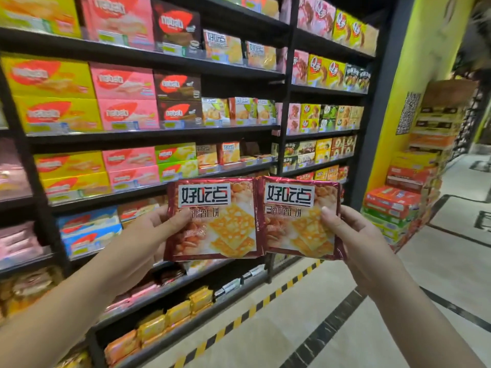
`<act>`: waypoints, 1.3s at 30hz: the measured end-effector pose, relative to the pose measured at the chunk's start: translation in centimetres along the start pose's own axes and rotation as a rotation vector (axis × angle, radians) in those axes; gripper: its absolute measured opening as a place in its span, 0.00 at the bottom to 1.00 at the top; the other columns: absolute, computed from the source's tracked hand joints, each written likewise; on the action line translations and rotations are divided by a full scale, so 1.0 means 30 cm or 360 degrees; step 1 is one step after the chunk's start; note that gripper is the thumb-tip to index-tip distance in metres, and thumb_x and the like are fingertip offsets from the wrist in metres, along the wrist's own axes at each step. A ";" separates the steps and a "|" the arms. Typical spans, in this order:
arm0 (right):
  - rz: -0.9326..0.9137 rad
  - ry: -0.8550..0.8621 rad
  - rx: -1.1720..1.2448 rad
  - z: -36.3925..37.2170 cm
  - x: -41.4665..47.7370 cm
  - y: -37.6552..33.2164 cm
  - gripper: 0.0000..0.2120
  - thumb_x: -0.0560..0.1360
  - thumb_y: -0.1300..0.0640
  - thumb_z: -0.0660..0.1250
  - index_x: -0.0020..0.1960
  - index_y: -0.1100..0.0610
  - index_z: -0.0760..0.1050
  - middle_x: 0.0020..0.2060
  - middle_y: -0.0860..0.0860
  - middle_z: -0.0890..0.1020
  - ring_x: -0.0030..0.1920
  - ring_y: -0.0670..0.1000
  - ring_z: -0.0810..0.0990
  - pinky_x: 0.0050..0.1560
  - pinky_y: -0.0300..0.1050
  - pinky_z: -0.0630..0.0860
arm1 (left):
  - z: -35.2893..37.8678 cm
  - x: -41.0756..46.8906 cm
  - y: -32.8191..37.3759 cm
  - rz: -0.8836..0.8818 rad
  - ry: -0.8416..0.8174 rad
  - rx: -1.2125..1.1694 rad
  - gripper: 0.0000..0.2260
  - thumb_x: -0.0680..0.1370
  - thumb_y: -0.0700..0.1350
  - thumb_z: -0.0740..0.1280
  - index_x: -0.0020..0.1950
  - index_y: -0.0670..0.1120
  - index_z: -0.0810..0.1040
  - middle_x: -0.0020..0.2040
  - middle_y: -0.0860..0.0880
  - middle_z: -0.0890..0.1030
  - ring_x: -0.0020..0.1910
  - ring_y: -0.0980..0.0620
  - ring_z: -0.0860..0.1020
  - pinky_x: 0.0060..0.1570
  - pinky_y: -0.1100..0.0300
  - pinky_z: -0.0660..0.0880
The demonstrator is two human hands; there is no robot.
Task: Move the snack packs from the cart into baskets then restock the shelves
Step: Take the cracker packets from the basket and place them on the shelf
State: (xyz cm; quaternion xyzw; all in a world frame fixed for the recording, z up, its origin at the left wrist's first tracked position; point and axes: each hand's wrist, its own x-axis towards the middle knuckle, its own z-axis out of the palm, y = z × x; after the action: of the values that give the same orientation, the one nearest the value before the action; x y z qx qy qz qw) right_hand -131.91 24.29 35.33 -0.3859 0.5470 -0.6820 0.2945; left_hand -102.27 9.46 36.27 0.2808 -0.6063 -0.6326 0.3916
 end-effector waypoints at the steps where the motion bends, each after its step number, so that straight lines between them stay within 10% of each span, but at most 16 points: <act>1: -0.0001 0.0003 -0.0006 -0.007 0.085 0.004 0.17 0.76 0.50 0.71 0.64 0.53 0.79 0.55 0.53 0.86 0.56 0.56 0.86 0.60 0.63 0.79 | -0.002 0.093 0.002 0.0006 -0.0016 -0.0001 0.31 0.63 0.56 0.82 0.63 0.45 0.83 0.59 0.41 0.86 0.51 0.47 0.87 0.46 0.56 0.85; 5: -0.0010 0.0056 -0.0012 -0.054 0.394 0.022 0.17 0.77 0.49 0.70 0.65 0.53 0.78 0.56 0.52 0.86 0.57 0.56 0.85 0.62 0.61 0.78 | 0.026 0.427 0.012 -0.0023 -0.0062 -0.0013 0.39 0.57 0.59 0.85 0.65 0.45 0.81 0.60 0.42 0.85 0.57 0.43 0.85 0.53 0.51 0.84; 11: -0.0019 0.0052 -0.0024 -0.151 0.796 0.102 0.17 0.77 0.49 0.70 0.64 0.52 0.79 0.56 0.51 0.86 0.57 0.55 0.85 0.62 0.60 0.78 | 0.142 0.841 -0.040 -0.0064 0.0018 0.0010 0.20 0.74 0.50 0.69 0.64 0.46 0.80 0.57 0.44 0.86 0.56 0.46 0.86 0.60 0.46 0.77; 17: -0.0005 -0.0034 -0.0038 -0.290 1.231 0.229 0.16 0.77 0.49 0.70 0.64 0.51 0.78 0.54 0.50 0.87 0.56 0.53 0.86 0.60 0.59 0.79 | 0.269 1.218 -0.152 -0.0090 0.0112 0.0071 0.25 0.71 0.54 0.74 0.65 0.47 0.79 0.58 0.45 0.86 0.57 0.45 0.85 0.63 0.44 0.75; 33: 0.0138 -0.0398 0.0019 -0.375 2.361 0.464 0.12 0.80 0.49 0.67 0.63 0.49 0.79 0.52 0.47 0.87 0.52 0.48 0.86 0.57 0.52 0.79 | 0.382 2.111 -0.276 -0.0066 0.0509 0.0203 0.19 0.75 0.49 0.69 0.65 0.46 0.79 0.56 0.44 0.87 0.53 0.46 0.87 0.46 0.55 0.85; 39: 0.0257 -0.0587 0.0019 -0.256 2.670 0.571 0.14 0.80 0.51 0.67 0.64 0.51 0.78 0.54 0.50 0.87 0.54 0.52 0.86 0.57 0.52 0.79 | 0.256 2.376 -0.325 -0.0037 0.0602 0.0167 0.19 0.77 0.51 0.68 0.67 0.47 0.78 0.59 0.46 0.86 0.60 0.46 0.84 0.60 0.49 0.80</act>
State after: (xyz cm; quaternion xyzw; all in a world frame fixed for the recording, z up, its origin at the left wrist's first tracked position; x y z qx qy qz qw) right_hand -181.13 -41.64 34.21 -0.4573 0.5090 -0.5771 0.4458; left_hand -148.33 -46.35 36.00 0.4216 -0.5508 -0.5407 0.4760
